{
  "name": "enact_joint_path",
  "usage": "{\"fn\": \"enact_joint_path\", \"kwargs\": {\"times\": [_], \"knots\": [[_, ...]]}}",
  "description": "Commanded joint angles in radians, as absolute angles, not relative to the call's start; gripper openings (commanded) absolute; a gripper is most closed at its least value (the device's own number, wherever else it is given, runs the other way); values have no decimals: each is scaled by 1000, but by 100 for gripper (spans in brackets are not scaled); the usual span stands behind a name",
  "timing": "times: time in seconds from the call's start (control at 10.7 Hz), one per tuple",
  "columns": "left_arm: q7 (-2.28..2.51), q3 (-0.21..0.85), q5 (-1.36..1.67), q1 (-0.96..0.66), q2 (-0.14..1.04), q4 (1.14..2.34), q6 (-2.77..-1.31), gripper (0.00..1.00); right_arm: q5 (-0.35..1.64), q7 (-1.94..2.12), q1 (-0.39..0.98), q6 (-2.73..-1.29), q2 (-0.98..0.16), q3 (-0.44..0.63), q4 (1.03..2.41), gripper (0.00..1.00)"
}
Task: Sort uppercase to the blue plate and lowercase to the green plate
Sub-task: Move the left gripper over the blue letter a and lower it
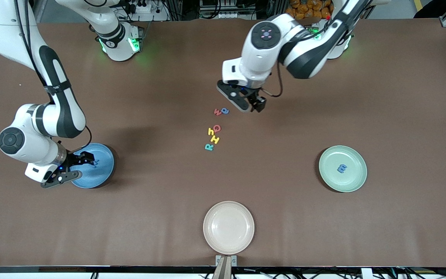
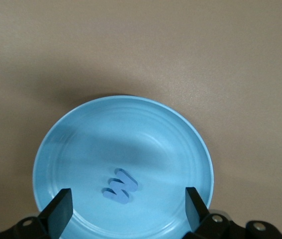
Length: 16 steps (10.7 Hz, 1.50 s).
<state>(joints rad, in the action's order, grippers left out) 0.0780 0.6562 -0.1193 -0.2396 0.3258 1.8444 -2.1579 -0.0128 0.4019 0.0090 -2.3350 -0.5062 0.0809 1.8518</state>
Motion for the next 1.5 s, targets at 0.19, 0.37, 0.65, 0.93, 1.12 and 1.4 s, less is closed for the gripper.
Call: {"fn": "enact_joint_path", "kwargs": {"times": [0.19,0.37,0.65,0.93,1.12,1.4], "knots": [[60,660,-313,-325,478,1830,-2261,100,15,407,-15,-2355,-554,64,1822,100],[60,660,-376,-347,531,1829,-2289,100,49,407,-14,-2355,-560,64,1821,100],[60,661,-463,-379,583,1833,-2313,100,49,407,-15,-2372,-574,64,1821,100],[29,661,-572,-413,629,1839,-2315,100,51,407,-15,-2375,-577,64,1821,100],[-50,661,-600,-422,656,1839,-2318,95,51,407,-15,-2375,-577,64,1821,100],[-182,660,-601,-425,686,1839,-2325,94,51,407,-12,-2373,-577,64,1821,100]]}}
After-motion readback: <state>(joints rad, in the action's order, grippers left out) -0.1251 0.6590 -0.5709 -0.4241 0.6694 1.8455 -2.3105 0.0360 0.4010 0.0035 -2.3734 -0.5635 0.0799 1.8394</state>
